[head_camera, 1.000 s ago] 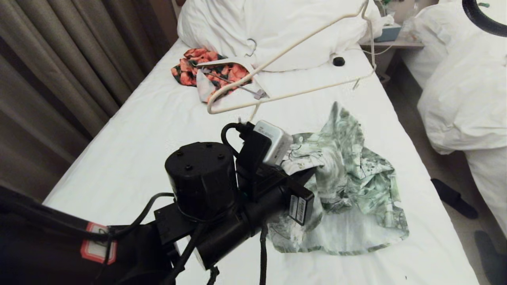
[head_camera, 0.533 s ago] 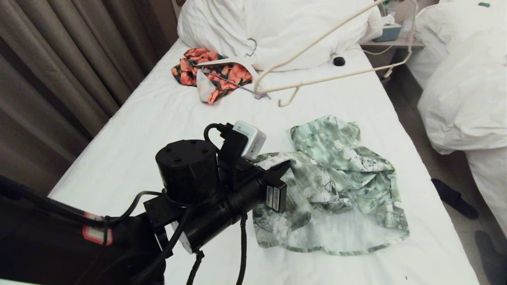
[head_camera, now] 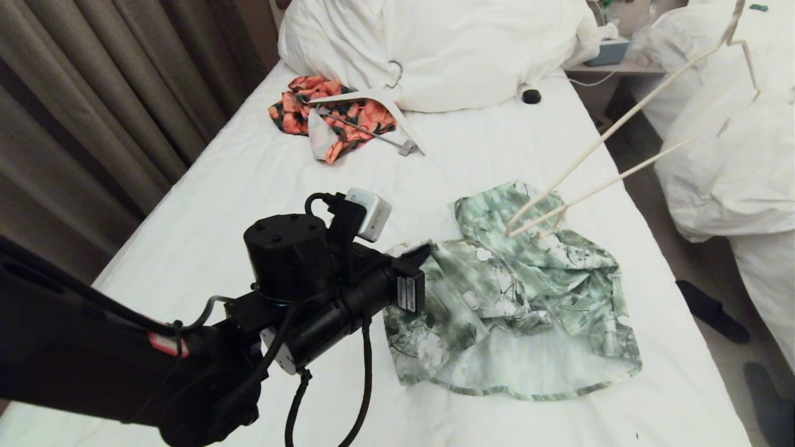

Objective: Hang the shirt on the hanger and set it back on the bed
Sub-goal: Take the clothes hanger out of the clothes

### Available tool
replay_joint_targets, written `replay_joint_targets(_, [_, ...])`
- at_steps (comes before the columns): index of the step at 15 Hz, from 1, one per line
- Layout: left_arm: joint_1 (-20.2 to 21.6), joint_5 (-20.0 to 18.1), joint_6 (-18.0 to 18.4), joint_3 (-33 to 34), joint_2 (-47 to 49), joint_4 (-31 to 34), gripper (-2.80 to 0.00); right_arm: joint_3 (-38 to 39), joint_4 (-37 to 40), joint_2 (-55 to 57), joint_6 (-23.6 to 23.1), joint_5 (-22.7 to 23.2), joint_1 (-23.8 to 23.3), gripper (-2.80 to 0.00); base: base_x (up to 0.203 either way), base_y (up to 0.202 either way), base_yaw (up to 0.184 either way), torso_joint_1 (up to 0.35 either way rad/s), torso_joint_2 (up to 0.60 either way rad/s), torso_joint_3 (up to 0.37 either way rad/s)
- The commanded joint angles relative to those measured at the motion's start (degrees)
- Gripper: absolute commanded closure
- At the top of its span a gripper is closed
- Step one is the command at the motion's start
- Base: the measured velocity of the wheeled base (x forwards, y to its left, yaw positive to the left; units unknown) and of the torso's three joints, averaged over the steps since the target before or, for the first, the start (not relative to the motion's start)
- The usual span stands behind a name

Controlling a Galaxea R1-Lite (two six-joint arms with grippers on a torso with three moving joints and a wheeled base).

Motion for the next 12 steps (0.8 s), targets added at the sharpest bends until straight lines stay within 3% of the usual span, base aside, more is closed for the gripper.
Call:
replay_joint_targets(1, [0.7,0.3,-0.1,0.4,0.6,-0.3,0.00,2.2,-0.3,-2.6,0.0,-0.3,-0.6,0.00,0.000,0.000,0.000,0.000,0.00,0.000])
replay_joint_targets(3, [0.9,0.5,-0.2,1.1,0.8,-0.4,0.00,2.4,-0.5,-2.9,0.1,-0.4,-2.9,0.00,0.000,0.000,0.000,0.000,0.00,0.000])
replay_joint_targets(4, [0.8,1.4,-0.1,2.3,0.7,-0.5,-2.80,2.4,-0.5,-2.9,0.0,-0.4,-3.6,0.00,0.000,0.000,0.000,0.000,0.00,0.000])
replay_joint_targets(7, [0.6,4.0,-0.2,4.4,-1.1,-3.7,-2.80,2.1,-0.5,-2.8,-0.1,-0.4,-5.3,0.00,0.000,0.000,0.000,0.000,0.00,0.000])
replay_joint_targets(12, [-0.3,8.1,-0.7,9.8,-7.1,-3.0,-2.80,2.4,-0.4,-1.8,-0.2,-0.4,-5.1,0.00,0.000,0.000,0.000,0.000,0.00,0.000])
